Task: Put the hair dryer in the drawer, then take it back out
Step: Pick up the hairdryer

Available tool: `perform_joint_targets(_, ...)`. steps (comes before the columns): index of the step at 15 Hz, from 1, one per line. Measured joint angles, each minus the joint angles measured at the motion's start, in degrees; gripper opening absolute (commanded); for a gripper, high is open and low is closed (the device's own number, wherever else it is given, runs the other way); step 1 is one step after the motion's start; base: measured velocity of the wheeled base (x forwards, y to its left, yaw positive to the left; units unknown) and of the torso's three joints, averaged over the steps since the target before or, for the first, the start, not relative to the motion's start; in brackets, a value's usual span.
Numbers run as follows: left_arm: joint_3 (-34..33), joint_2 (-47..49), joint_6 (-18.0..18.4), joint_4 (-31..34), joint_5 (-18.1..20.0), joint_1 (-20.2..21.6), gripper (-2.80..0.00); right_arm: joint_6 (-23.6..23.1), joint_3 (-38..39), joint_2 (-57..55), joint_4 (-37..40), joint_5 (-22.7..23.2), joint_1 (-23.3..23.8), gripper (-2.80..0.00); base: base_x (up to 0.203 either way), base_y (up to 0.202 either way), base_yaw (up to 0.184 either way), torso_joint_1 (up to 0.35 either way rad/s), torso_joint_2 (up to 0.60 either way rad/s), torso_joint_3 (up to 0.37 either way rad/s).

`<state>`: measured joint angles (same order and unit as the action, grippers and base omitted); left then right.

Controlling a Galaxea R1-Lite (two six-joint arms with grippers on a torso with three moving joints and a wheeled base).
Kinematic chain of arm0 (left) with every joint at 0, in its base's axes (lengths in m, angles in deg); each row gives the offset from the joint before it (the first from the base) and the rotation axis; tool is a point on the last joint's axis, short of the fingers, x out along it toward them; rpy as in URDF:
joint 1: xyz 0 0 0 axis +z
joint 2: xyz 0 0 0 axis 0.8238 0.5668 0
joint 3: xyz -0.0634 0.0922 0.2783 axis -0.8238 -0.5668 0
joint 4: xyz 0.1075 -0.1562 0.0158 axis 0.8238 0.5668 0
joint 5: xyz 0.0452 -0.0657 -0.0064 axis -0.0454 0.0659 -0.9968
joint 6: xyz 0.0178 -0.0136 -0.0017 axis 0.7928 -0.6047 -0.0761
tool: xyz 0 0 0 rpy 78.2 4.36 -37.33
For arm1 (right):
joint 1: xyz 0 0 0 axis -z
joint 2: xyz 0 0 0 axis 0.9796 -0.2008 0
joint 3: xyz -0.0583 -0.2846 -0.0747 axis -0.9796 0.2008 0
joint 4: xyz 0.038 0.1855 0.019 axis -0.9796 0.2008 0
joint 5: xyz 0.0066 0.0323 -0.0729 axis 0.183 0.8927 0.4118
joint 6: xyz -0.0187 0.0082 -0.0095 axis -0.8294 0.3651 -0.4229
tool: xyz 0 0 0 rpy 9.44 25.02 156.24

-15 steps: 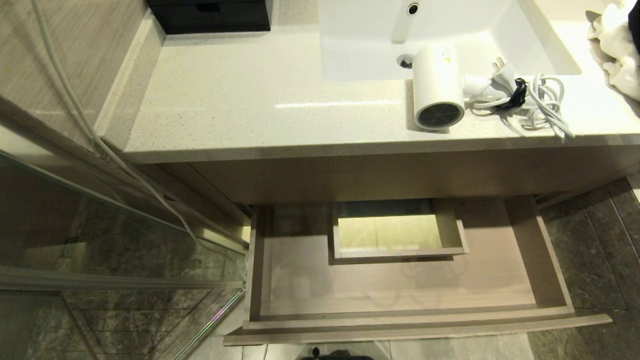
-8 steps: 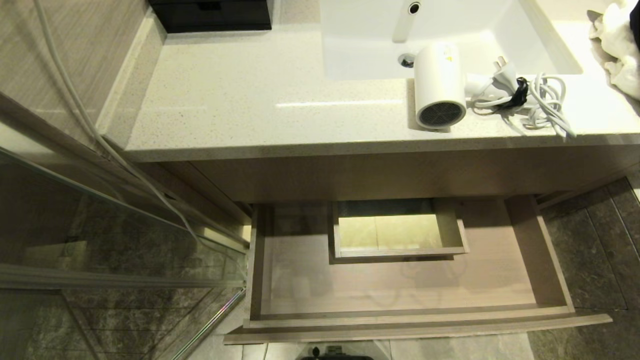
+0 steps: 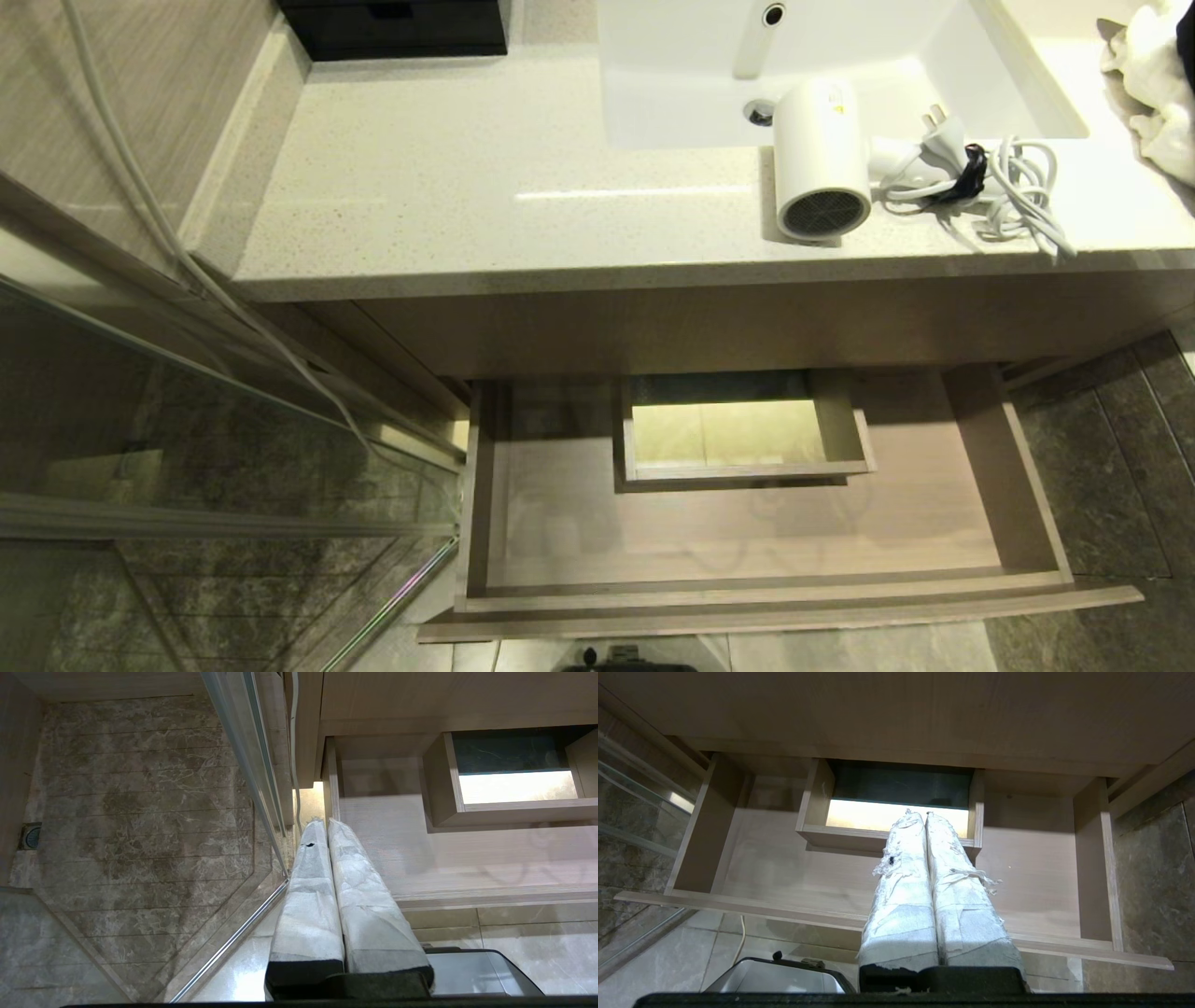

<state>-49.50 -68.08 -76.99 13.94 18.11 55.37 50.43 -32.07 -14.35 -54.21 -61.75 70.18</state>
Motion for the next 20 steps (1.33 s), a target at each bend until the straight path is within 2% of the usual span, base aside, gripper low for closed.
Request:
perform_joint_targets(4,0.0,0.0,0.0,0.0,0.0,0.0,-2.8,-0.1,0.0,0.0,0.0,0.0,0.0,-2.8,0.0,0.0,0.0,0.0,0.0,0.0)
perform_joint_targets(20,0.0,0.0,0.0,0.0,0.1,0.0,-2.8,0.0,0.0,0.0,0.0,0.0,0.0,-2.8,0.0,0.0,0.0,0.148,-0.32,-0.167)
